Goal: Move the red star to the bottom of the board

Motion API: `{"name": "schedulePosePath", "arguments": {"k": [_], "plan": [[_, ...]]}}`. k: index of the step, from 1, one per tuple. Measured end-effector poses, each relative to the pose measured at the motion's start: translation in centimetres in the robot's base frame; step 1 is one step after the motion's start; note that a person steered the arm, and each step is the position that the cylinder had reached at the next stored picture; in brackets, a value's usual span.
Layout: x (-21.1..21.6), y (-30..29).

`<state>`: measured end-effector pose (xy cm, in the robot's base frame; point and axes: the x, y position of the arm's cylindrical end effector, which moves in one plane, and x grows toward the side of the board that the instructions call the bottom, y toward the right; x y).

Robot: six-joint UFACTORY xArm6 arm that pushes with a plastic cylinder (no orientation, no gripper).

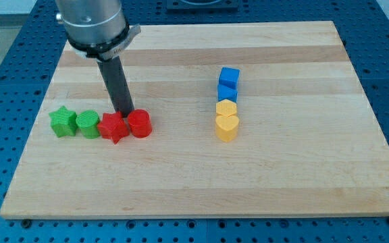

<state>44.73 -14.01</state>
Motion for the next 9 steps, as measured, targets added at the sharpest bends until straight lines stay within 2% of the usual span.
{"name": "schedulePosePath", "arguments": {"k": [1,2,3,7,9], "plan": [[0.4,0.2],[-5.3,-0.3],[-4.0,-1.0],[6.4,-1.4],[7.5,-1.4]]}}
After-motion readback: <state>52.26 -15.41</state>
